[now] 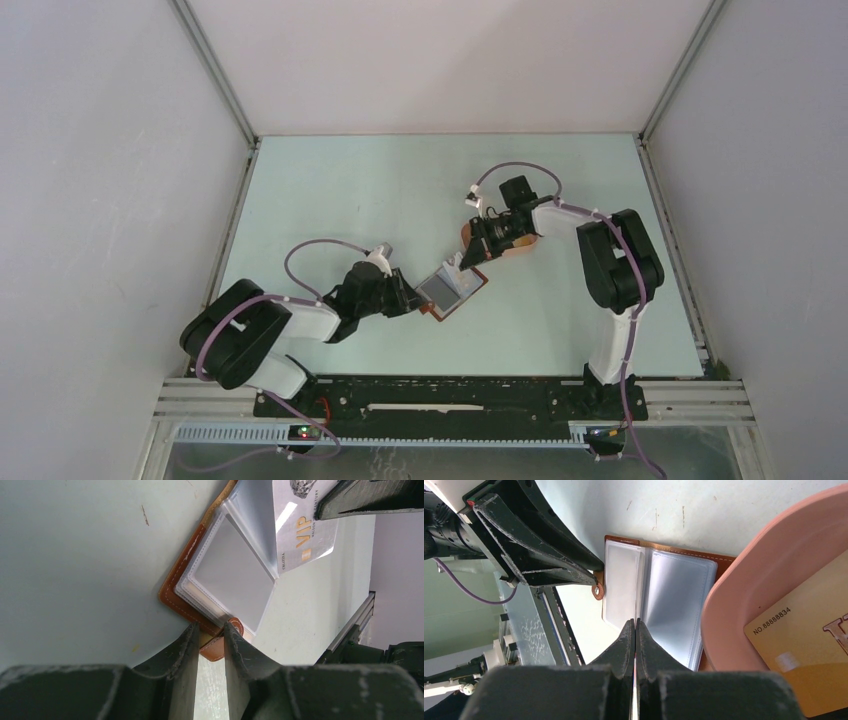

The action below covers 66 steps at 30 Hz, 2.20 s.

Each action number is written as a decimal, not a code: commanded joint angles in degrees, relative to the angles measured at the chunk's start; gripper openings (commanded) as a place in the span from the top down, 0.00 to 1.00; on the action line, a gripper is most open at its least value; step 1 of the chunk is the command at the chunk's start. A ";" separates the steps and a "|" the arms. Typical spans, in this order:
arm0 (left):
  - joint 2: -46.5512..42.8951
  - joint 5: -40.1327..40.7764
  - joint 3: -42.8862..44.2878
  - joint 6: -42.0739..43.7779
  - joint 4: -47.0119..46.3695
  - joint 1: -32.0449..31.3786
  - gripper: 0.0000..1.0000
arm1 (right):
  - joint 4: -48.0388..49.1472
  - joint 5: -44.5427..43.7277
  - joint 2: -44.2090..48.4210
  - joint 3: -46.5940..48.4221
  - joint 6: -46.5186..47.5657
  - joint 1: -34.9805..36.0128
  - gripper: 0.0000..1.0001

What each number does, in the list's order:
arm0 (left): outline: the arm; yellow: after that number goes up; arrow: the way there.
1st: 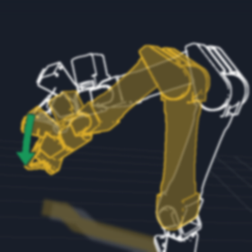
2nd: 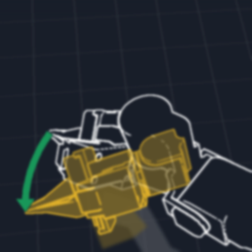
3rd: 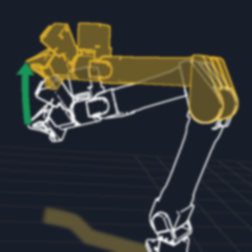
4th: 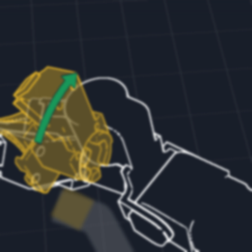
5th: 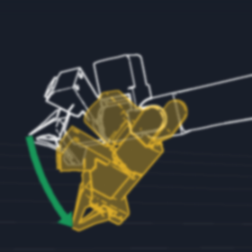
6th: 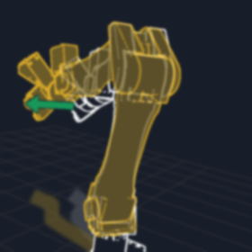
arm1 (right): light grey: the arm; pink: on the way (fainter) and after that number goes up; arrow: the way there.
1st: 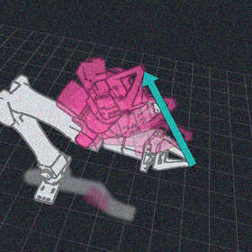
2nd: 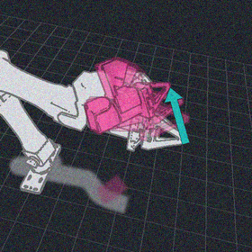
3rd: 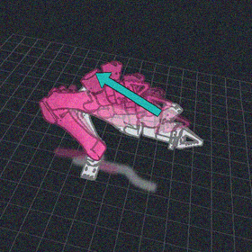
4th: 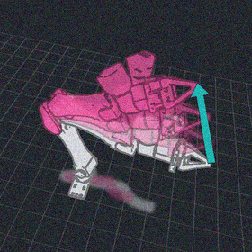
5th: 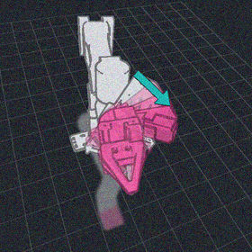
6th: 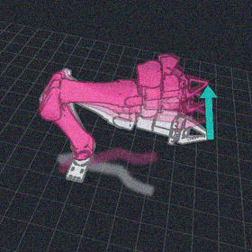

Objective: Put the credit cards into the card holder
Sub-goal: Insert the credit card into the card holder.

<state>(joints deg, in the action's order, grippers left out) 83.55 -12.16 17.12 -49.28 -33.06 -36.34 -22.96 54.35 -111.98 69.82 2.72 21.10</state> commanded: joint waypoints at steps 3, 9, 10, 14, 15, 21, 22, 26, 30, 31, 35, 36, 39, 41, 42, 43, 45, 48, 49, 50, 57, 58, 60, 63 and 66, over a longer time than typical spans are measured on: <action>-1.18 0.74 1.77 1.73 1.15 0.32 0.70 | 0.07 0.66 -1.29 1.55 -0.79 0.52 1.00; -1.35 0.49 1.80 1.73 1.15 0.30 0.70 | -0.16 1.34 -2.80 1.55 -1.09 0.84 1.00; -1.37 0.58 1.77 1.73 1.13 0.30 0.70 | -0.22 1.33 -3.02 1.55 -1.13 0.91 1.00; -1.44 0.55 1.77 1.66 1.11 0.35 0.70 | -0.27 1.20 -3.61 1.55 -1.14 1.21 1.00; -1.51 0.56 1.69 1.64 1.14 0.32 0.70 | -0.32 1.05 -3.67 1.55 -1.14 1.31 1.00; -1.20 0.46 1.78 1.71 1.10 0.30 0.70 | -0.55 0.34 -3.88 1.55 -1.50 1.47 1.00; -1.12 0.43 1.77 1.73 1.15 0.35 0.70 | -0.59 -0.08 -3.96 1.55 -1.68 1.48 1.00; -0.85 0.49 1.69 1.64 1.15 0.32 0.70 | 0.57 -2.19 -3.05 0.94 -2.45 1.66 1.00; -0.59 0.63 1.66 1.55 1.15 0.31 0.70 | 2.16 -3.80 -1.81 0.26 -3.48 1.52 1.00; -0.51 0.57 1.72 1.53 1.13 0.37 0.70 | 2.51 -4.00 -1.68 0.15 -3.85 1.49 1.00; -0.53 0.43 1.79 1.55 1.15 0.31 0.70 | 3.56 -4.34 -1.75 0.14 -4.47 1.79 1.00; -0.64 0.41 1.73 1.55 1.15 0.35 0.70 | 3.68 -4.42 -1.75 0.14 -4.55 1.75 1.00; -0.63 0.53 1.60 1.47 1.15 0.31 0.70 | 4.06 -4.60 -1.42 0.14 -4.36 1.75 1.00; -0.50 0.52 1.68 1.46 1.15 0.35 0.70 | 4.06 -4.63 -1.31 0.14 -4.00 1.85 1.00; -0.49 0.41 1.76 1.46 1.15 0.31 0.70 | 4.06 -4.60 -1.26 0.14 -3.82 1.88 1.00; -0.49 0.26 1.84 1.46 1.15 0.35 0.70 | 4.06 -4.68 -1.38 0.14 -3.64 1.92 1.00; -0.50 0.28 1.86 1.46 1.15 0.31 0.71 | 4.16 -4.67 -1.27 0.14 -3.28 1.92 1.00; -0.45 0.34 1.86 1.46 1.15 0.30 0.71 | 4.43 -5.00 -0.72 0.14 -2.82 2.01 1.00; -0.37 0.27 1.95 1.46 1.15 0.35 0.71 | 4.60 -5.10 -0.63 0.14 -2.81 2.01 1.00; -0.32 0.20 1.99 1.46 1.14 0.31 0.71 | 4.74 -5.13 -0.54 0.14 -2.81 2.01 1.00; -0.18 0.03 2.17 1.38 1.11 0.35 0.71 | 5.16 -5.49 -0.29 0.14 -2.81 2.18 1.00; -0.14 -0.05 2.21 1.38 1.14 0.30 0.71 | 5.28 -5.56 -0.25 0.14 -2.81 2.19 1.00; -0.11 -0.17 2.29 1.38 1.15 0.26 0.71 | 5.86 -5.50 -0.19 0.14 -2.81 2.19 1.00; -0.14 -0.18 2.30 1.38 1.15 0.27 0.71 | 6.38 -5.56 -0.05 0.15 -2.81 2.36 1.00; -0.16 -0.15 2.30 1.33 1.13 0.22 0.71 | 6.75 -5.57 -0.16 0.18 -2.83 2.36 1.00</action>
<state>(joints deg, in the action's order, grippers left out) 83.44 -12.21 17.12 -49.06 -32.86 -36.34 -18.94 50.85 -114.83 69.82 -1.63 22.98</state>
